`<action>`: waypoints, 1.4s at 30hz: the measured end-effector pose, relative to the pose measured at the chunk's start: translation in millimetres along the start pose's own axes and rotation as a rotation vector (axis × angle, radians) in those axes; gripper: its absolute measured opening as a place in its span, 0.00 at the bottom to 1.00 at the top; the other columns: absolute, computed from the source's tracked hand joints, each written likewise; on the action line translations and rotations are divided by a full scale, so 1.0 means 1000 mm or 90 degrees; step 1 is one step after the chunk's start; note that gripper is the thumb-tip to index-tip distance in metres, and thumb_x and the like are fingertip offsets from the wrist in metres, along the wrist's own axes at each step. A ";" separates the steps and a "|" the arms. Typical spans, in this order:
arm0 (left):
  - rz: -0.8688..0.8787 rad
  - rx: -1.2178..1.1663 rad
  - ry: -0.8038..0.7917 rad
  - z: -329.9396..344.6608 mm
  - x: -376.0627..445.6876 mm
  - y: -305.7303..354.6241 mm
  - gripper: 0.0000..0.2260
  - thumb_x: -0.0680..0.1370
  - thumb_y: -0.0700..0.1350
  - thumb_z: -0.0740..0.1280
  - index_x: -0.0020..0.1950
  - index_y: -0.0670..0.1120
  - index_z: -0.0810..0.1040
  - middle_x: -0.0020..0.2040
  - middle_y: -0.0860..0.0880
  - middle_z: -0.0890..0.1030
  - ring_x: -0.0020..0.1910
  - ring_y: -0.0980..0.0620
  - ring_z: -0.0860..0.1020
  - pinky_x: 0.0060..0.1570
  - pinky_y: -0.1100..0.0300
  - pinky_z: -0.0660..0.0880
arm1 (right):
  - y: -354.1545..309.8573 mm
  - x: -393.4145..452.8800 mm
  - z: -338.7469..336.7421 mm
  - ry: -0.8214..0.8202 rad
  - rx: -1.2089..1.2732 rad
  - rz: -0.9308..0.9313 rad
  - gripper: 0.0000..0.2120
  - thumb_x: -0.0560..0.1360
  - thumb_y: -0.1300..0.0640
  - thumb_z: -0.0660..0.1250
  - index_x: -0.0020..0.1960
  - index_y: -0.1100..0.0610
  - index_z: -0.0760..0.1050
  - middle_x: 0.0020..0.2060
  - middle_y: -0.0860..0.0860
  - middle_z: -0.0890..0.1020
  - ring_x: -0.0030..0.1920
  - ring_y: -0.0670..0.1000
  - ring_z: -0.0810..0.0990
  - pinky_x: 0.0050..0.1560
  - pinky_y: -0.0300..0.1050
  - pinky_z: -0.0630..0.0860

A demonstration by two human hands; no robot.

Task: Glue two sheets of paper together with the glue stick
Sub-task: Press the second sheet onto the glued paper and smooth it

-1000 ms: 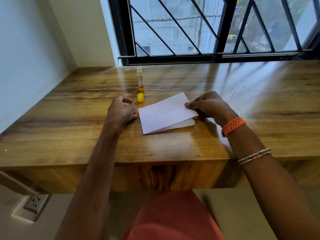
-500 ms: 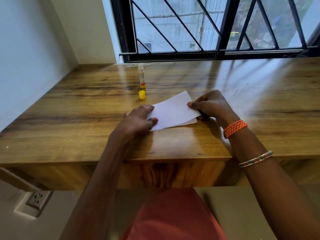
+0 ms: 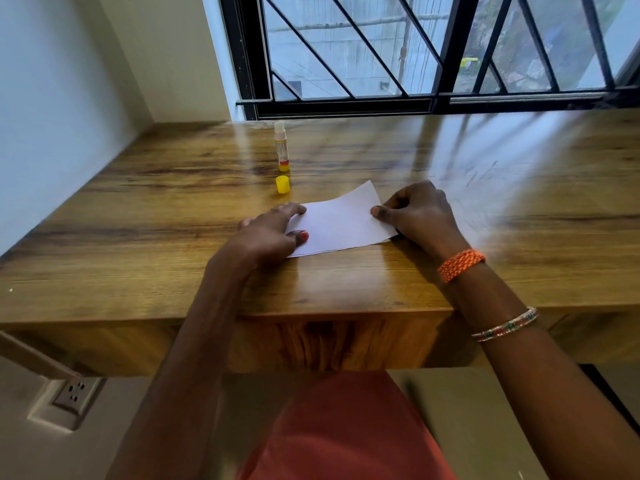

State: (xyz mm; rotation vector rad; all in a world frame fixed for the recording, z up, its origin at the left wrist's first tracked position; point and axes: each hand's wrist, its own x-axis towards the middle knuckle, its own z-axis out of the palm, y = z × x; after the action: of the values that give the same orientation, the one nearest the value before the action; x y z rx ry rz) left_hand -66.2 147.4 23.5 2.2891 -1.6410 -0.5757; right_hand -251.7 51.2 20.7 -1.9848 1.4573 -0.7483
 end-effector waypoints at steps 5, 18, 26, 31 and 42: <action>-0.005 0.008 -0.012 0.000 0.001 -0.004 0.22 0.80 0.49 0.60 0.73 0.56 0.59 0.77 0.50 0.59 0.74 0.45 0.59 0.72 0.48 0.54 | 0.002 -0.002 0.007 0.060 -0.064 -0.027 0.11 0.70 0.50 0.73 0.47 0.56 0.80 0.49 0.54 0.82 0.48 0.53 0.79 0.42 0.43 0.71; -0.004 0.162 -0.070 0.001 0.001 -0.009 0.26 0.82 0.54 0.48 0.77 0.54 0.42 0.78 0.55 0.41 0.77 0.53 0.41 0.74 0.46 0.41 | -0.032 -0.006 0.025 -0.052 -0.323 -0.130 0.20 0.79 0.57 0.58 0.70 0.61 0.63 0.69 0.59 0.69 0.69 0.59 0.65 0.67 0.51 0.62; 0.007 0.215 -0.104 -0.005 0.001 -0.011 0.28 0.82 0.51 0.51 0.76 0.52 0.39 0.78 0.55 0.38 0.77 0.51 0.38 0.73 0.47 0.41 | -0.051 -0.019 0.082 -0.286 -0.265 -0.216 0.34 0.79 0.37 0.38 0.77 0.57 0.44 0.78 0.52 0.46 0.77 0.48 0.41 0.75 0.48 0.39; 0.010 0.222 -0.087 -0.001 0.004 -0.016 0.26 0.81 0.56 0.46 0.77 0.53 0.39 0.78 0.56 0.39 0.77 0.51 0.40 0.73 0.46 0.42 | -0.033 -0.013 0.066 -0.277 -0.302 -0.191 0.35 0.77 0.35 0.37 0.77 0.55 0.43 0.78 0.49 0.44 0.77 0.46 0.41 0.75 0.47 0.38; 0.022 0.195 -0.073 0.000 0.003 -0.021 0.26 0.81 0.57 0.46 0.77 0.54 0.40 0.78 0.57 0.40 0.77 0.53 0.40 0.73 0.47 0.39 | -0.010 -0.014 0.036 -0.183 -0.438 -0.109 0.37 0.75 0.34 0.32 0.77 0.55 0.42 0.78 0.50 0.45 0.76 0.50 0.37 0.68 0.60 0.24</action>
State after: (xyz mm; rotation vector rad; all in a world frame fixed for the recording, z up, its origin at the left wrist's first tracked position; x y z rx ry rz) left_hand -47.4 151.7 14.2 2.4722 -1.9360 -0.4847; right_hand -222.7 70.8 1.2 -2.6137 1.4991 0.0132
